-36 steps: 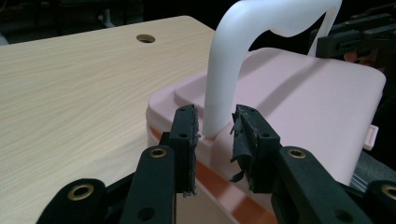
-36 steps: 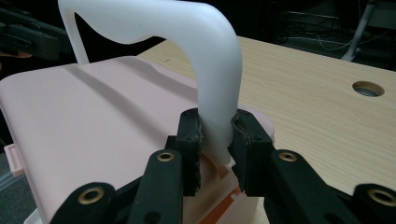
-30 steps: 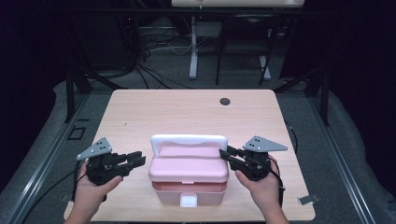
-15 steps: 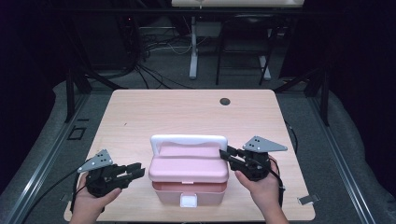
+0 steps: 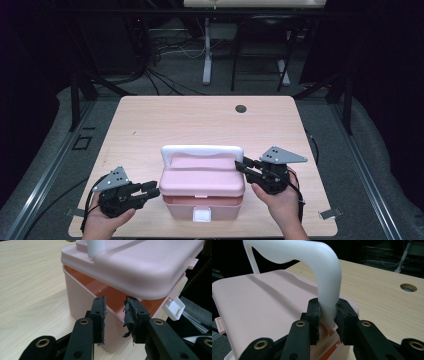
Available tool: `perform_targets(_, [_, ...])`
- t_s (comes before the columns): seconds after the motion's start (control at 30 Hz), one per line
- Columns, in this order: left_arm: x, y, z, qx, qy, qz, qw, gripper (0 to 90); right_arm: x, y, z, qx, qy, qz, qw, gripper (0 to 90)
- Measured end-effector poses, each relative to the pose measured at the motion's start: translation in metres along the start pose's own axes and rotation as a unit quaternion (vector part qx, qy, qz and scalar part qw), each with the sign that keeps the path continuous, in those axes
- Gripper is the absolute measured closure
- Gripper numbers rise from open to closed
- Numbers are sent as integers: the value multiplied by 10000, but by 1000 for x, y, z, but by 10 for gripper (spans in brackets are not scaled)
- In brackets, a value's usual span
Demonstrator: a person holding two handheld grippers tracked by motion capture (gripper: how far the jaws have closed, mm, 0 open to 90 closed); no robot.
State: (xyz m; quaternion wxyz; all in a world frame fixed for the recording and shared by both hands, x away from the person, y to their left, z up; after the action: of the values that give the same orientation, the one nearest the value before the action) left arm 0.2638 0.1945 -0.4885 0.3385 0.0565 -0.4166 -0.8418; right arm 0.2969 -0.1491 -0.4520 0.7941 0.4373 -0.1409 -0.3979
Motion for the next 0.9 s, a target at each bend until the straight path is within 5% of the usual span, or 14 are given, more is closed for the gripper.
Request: perform_targets(0.9, [4,19,8,196,42,-98,9998,689,7,1,11,224,-104,-114,9996,698])
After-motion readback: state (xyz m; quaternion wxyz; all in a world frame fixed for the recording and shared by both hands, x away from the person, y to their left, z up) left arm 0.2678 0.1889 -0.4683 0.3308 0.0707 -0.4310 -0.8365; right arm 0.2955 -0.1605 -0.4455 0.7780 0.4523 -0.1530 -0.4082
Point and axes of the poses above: each handheld gripper's, and its own axes: z roughly backward along the jaws, y roughly out of its top, x roughly to its right, the point moved 4 cm from there along -z, roughly forward along the jaws, and after that the axes turned 11 degrees about -x, right-handed, at the moved point
